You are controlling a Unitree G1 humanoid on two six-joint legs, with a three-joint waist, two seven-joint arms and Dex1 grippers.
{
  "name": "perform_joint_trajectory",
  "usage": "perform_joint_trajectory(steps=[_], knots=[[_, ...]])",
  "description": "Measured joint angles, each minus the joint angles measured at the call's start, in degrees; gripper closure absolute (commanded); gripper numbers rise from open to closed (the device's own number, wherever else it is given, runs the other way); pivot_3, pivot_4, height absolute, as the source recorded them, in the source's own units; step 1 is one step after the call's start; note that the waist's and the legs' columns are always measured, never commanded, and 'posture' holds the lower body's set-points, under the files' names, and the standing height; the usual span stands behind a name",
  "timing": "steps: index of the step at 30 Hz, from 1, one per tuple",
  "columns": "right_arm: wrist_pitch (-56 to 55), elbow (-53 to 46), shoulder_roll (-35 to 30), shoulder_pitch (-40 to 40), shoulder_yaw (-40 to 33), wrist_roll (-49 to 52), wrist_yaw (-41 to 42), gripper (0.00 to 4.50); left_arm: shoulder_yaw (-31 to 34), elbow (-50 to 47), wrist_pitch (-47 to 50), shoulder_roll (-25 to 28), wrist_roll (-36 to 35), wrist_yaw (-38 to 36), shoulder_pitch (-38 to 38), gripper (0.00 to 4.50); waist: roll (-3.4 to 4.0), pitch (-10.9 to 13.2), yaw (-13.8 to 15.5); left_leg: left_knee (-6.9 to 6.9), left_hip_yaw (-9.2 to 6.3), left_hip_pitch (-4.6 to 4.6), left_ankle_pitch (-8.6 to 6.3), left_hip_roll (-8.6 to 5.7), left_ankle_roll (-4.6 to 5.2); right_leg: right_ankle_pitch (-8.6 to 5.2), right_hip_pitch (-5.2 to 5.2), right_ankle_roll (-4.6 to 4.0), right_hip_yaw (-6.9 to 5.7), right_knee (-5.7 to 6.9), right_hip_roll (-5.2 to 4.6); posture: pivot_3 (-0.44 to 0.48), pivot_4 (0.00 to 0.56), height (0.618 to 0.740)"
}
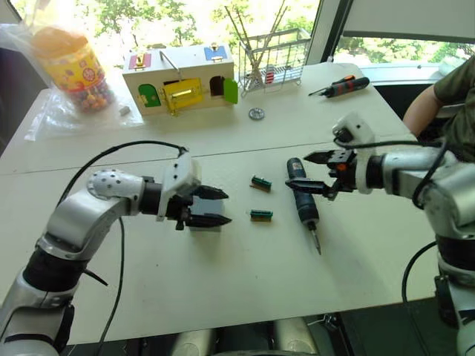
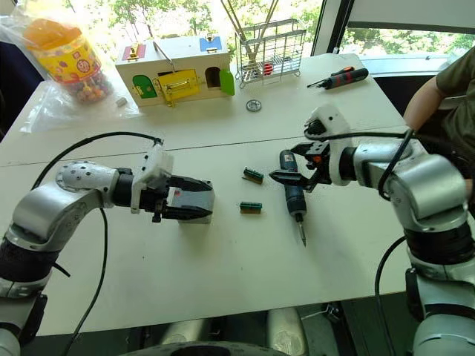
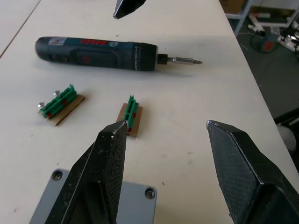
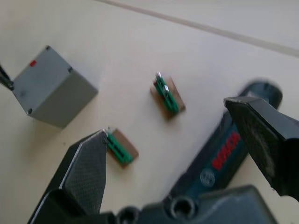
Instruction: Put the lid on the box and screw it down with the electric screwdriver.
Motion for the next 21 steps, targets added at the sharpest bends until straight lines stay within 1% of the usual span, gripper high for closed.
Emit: perform_joint_trajectory(steps=[2,3,6,9,12,14,18,21], knots=[[6.5,5.4,-3.0,-3.8,3.2,2.3,-0.3,0.02,-2.5,0.0,-2.2,-1.5,1.9,-0.3,0.0,1.74,-0.02,0.0,0.3,0.01,-0.02,-0.01,-0.02,-0.03,0.04,0.0,0.07,0.0,0.0,-0.11,-0.06,0.0,0.15,0.74],[7.5,6.8,-3.6,-4.5,4.7,3.8,-0.4,0.02,-3.4,0.1,-2.8,-2.0,2.5,-0.3,0.0,1.74,-0.05,0.0,0.3,0.01,-0.02,-0.01,-0.03,-0.03,0.06,0.0,0.08,0.0,0.0,-0.15,-0.06,0.0,0.15,0.74],[8.3,12.7,-3.6,-7.1,11.1,7.6,-1.6,0.02,-4.6,-0.2,-4.3,-2.8,3.8,-0.2,0.6,1.74,-0.05,0.0,0.0,0.02,0.07,-0.02,-0.04,-0.03,0.07,0.0,0.06,0.01,0.03,-0.15,-0.07,0.0,0.15,0.74],[8.3,16.6,-3.7,-9.4,15.5,10.0,-3.4,0.02,-5.3,-0.4,-5.3,-3.2,4.8,0.1,1.9,1.74,-0.05,0.0,0.1,0.01,0.09,-0.02,-0.04,-0.02,0.07,0.0,0.02,0.01,0.02,-0.13,-0.07,0.0,0.15,0.74],[8.3,22.9,-1.7,-14.7,20.8,13.8,-6.7,0.02,-5.8,-1.6,-6.7,-3.5,7.1,1.6,2.7,1.74,-0.05,0.0,0.1,0.04,0.1,-0.02,-0.04,-0.02,0.07,0.0,0.03,0.01,0.03,-0.13,-0.06,0.0,0.15,0.74],[8.3,26.6,-0.1,-16.6,23.0,15.4,-8.8,0.02,-5.9,-2.0,-7.3,-3.6,7.8,2.4,2.8,1.74,-0.05,0.0,0.2,0.03,0.08,-0.02,-0.04,-0.02,0.07,0.0,0.03,0.01,0.03,-0.13,-0.06,0.0,0.15,0.74],[8.3,32.5,3.8,-18.5,26.9,16.9,-12.3,0.02,-6.1,-1.8,-7.8,-4.7,9.5,4.0,3.3,1.74,-0.06,0.0,0.3,0.05,0.05,-0.04,-0.04,-0.07,0.07,0.01,0.03,0.01,0.0,-0.14,-0.08,0.0,0.15,0.74],[8.4,34.5,4.7,-19.3,28.3,18.3,-14.9,0.02,-6.1,-1.6,-8.0,-5.0,10.2,4.9,3.8,1.74,-0.06,0.0,0.2,0.06,0.04,-0.04,-0.04,-0.07,0.07,0.01,0.04,0.01,-0.01,-0.13,-0.07,0.0,0.15,0.74]])
